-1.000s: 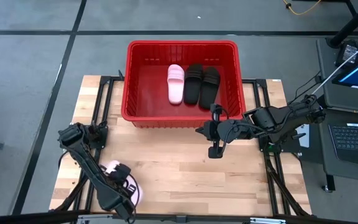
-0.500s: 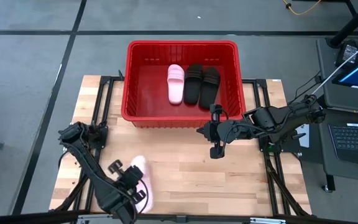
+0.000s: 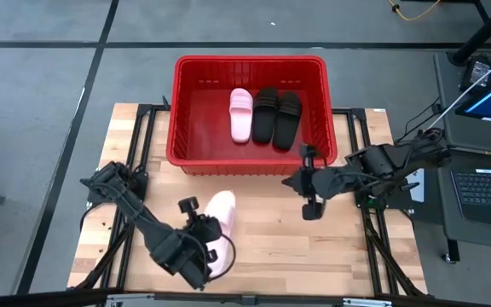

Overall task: Pick and place slides into bin
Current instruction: Put the pink slide into the red bin

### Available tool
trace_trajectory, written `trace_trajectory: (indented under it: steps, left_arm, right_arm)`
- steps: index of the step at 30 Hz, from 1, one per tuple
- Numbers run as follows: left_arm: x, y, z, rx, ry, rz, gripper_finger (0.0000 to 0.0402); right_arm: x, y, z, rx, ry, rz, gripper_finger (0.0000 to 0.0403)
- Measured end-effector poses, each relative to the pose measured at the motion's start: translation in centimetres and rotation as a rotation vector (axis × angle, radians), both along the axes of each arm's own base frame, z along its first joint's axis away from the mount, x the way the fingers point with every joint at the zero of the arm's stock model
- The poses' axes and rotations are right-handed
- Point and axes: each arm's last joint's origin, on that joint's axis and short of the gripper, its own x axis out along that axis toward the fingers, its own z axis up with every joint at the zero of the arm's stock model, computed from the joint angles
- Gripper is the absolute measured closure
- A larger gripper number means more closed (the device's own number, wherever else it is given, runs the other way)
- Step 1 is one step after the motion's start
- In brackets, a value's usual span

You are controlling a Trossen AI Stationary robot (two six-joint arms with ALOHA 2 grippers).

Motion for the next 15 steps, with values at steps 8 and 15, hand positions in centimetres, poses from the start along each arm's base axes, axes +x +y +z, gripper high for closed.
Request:
trace_trajectory:
  steps: [8,15]
  left_arm:
    - [1.5,1.5,3.8,0.122,-0.1,-0.082,0.0398]
    - [2.3,2.2,6.0,0.225,-0.169,-0.134,0.0398]
  right_arm:
    - [-2.6,1.9,0.7,0.025,0.007,0.086,0.0397]
    - [-3.4,2.8,0.9,0.045,-0.015,0.074,0.0397]
